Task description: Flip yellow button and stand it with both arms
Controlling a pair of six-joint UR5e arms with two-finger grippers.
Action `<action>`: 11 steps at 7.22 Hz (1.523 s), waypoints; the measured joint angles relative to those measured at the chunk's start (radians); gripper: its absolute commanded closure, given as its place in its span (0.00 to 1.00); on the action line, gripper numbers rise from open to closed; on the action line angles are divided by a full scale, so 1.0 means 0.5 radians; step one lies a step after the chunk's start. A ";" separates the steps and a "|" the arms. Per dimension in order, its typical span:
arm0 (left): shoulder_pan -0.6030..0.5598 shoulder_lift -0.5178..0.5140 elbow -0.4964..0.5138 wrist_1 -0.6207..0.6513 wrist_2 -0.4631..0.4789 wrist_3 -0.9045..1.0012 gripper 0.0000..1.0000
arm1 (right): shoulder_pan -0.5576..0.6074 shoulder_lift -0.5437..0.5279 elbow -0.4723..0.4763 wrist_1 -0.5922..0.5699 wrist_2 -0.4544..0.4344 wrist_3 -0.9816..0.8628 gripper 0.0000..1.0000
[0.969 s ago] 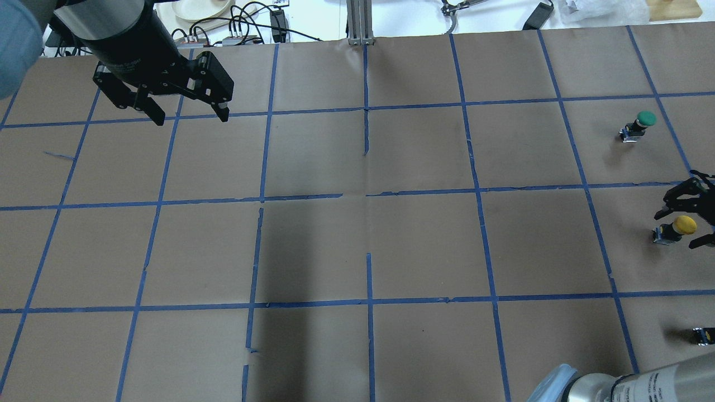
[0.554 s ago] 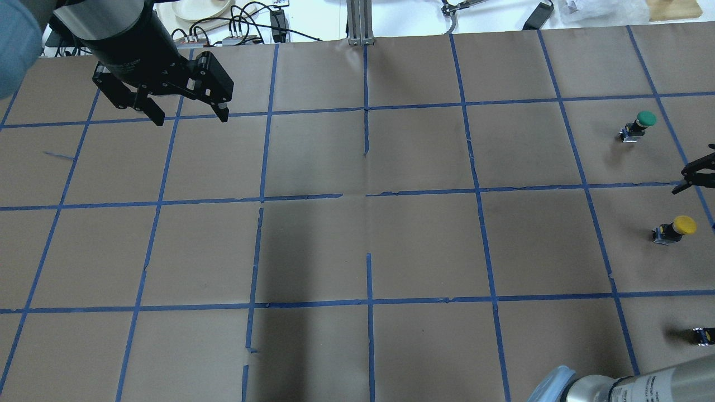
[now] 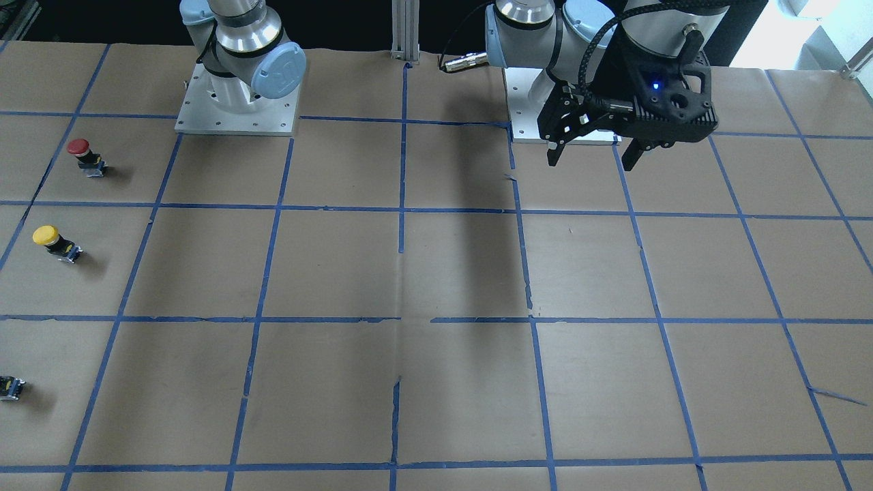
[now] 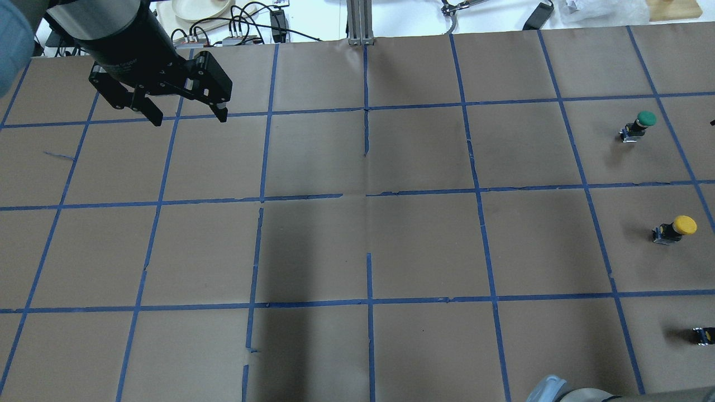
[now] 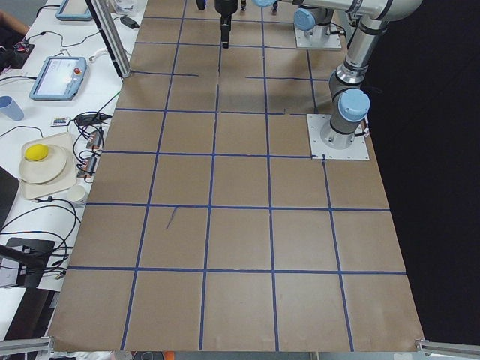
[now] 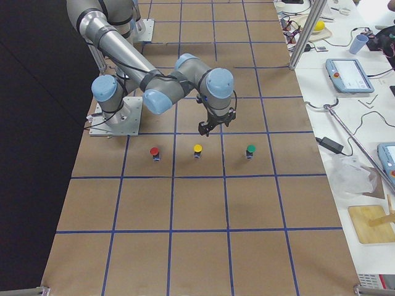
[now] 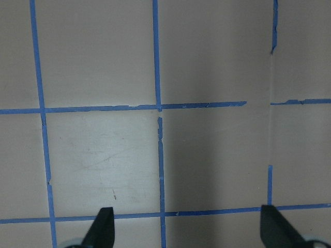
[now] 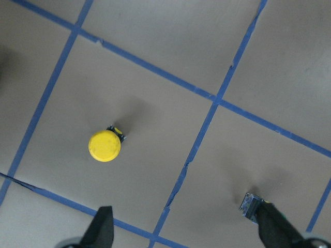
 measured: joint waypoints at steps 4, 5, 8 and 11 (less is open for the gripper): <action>-0.001 0.006 -0.009 -0.003 -0.002 0.000 0.00 | 0.620 -0.228 -0.039 0.143 0.006 1.302 0.00; -0.001 0.007 -0.007 -0.003 -0.002 0.000 0.00 | 0.778 -0.226 -0.077 0.143 0.014 1.673 0.00; -0.003 0.000 0.000 -0.002 -0.010 -0.002 0.00 | 1.154 -0.135 -0.230 0.146 0.009 2.722 0.00; -0.003 0.000 0.001 -0.002 -0.010 -0.003 0.00 | 1.518 0.056 -0.500 0.206 -0.060 3.956 0.00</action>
